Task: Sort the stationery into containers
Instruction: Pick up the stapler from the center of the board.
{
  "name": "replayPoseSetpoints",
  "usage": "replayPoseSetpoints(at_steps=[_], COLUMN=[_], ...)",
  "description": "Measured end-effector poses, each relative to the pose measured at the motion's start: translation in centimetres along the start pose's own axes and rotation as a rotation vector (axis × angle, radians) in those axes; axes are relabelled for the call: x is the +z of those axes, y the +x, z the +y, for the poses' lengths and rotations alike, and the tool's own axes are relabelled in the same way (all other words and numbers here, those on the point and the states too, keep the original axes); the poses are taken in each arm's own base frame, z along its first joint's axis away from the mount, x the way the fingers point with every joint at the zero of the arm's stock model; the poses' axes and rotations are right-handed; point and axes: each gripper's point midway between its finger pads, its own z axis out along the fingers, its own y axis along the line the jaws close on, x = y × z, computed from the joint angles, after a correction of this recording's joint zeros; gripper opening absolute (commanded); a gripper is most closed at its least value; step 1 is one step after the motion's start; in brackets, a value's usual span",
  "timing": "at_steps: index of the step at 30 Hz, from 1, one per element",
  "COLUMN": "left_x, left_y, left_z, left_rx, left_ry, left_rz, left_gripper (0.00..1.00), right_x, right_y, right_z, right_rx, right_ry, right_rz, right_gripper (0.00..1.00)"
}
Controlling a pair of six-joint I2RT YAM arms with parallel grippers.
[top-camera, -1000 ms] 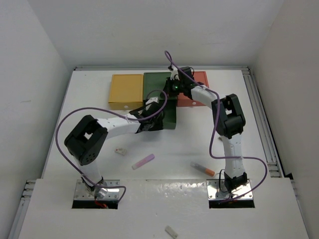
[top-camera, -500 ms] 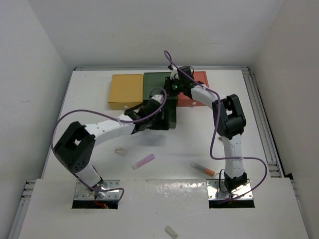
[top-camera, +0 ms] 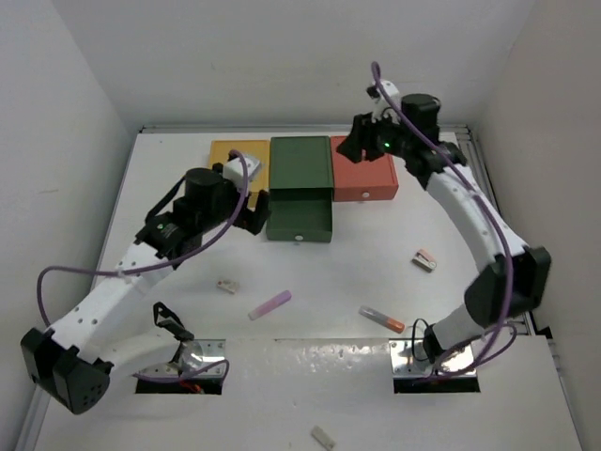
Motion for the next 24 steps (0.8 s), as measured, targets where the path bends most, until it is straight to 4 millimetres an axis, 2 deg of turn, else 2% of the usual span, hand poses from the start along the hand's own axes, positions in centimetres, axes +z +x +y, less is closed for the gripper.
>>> replayPoseSetpoints(at_steps=[2,3,5,7,10,13,18,24], left_x=[-1.7,-2.4,-3.4,-3.9,-4.4,-5.0,-6.0,-6.8], left_y=[0.5,1.1,2.4,4.3,8.5,12.4,17.4,21.4], left_z=[1.6,1.9,1.9,2.0,3.2,4.5,5.9,7.4], left_rx=[0.118,0.181,0.298,0.42,0.565,0.669,0.807,0.944], left_ry=[0.006,0.027,0.083,0.156,0.256,0.348,0.523,0.632], left_rz=[0.003,0.018,0.064,0.132,0.29,0.439,0.615,0.68], left_gripper=[0.92,0.87,0.82,0.8,0.84,0.84,0.8,0.8], right_x=[-3.6,-5.2,-7.5,-9.2,-11.6,-14.4,-17.5,-19.2], right_y=[0.1,1.0,4.1,8.4,14.8,19.0,21.3,23.0], right_z=[0.1,0.0,-0.2,-0.5,-1.7,-3.3,-5.6,-7.1], right_rx=[-0.051,-0.074,-0.101,-0.106,-0.075,-0.007,0.016,0.031], right_ry=[0.011,0.021,0.033,0.04,0.06,0.109,0.199,0.257], right_rz=[-0.004,0.013,0.082,0.189,0.373,0.517,0.598,0.666], right_gripper=[0.51,0.51,0.51,0.51,0.55,0.61,0.64,0.66])
